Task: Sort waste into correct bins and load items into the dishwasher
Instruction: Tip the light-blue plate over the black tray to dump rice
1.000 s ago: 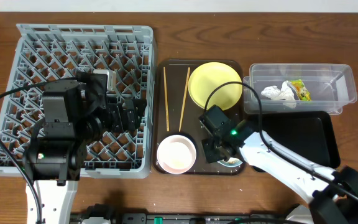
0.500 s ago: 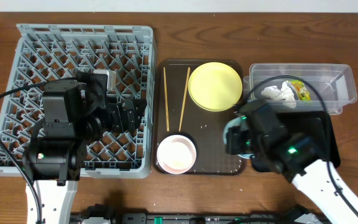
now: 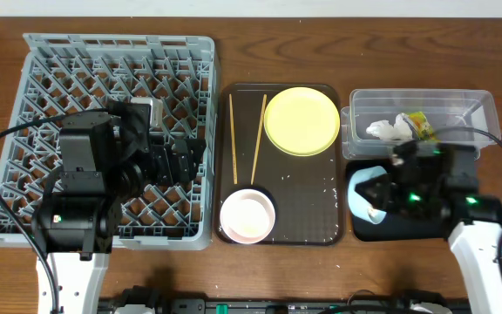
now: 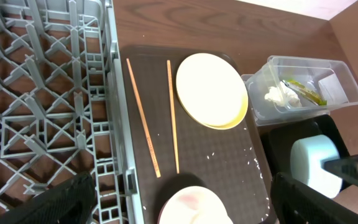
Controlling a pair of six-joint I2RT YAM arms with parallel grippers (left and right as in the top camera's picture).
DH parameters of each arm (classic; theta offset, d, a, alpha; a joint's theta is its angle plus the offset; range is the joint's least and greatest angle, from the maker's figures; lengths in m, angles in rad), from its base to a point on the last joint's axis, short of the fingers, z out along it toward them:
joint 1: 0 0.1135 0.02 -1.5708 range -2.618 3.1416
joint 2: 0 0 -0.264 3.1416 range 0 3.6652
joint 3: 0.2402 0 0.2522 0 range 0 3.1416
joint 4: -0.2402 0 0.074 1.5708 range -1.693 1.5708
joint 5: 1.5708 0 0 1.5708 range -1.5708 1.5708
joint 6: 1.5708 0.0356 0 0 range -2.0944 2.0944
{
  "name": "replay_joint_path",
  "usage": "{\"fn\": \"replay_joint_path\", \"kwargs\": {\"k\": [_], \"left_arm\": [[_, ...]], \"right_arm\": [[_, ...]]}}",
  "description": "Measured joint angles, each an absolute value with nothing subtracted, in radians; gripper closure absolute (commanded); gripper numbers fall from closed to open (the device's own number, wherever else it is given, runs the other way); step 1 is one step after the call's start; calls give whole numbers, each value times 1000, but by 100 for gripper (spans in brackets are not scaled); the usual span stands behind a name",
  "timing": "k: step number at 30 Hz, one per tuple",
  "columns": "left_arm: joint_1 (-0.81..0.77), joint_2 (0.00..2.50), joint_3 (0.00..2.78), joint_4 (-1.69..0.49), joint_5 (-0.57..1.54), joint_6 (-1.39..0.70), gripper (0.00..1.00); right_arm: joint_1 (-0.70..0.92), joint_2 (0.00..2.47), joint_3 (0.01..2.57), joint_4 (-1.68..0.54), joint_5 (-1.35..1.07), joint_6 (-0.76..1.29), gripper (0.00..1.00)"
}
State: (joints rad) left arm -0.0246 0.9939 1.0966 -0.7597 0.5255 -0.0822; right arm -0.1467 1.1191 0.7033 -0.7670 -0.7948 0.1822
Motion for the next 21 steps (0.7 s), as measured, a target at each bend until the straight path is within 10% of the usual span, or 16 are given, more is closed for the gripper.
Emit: {"fn": "replay_joint_path", "kwargs": {"k": [9, 21], "left_arm": [[-25, 994, 1097, -759, 525, -82, 9], [-25, 994, 1097, -759, 525, -82, 9]], "right_arm": [[-470, 1119, 632, -765, -1216, -54, 99], [-493, 1151, 628, -765, -1312, -155, 99]]}}
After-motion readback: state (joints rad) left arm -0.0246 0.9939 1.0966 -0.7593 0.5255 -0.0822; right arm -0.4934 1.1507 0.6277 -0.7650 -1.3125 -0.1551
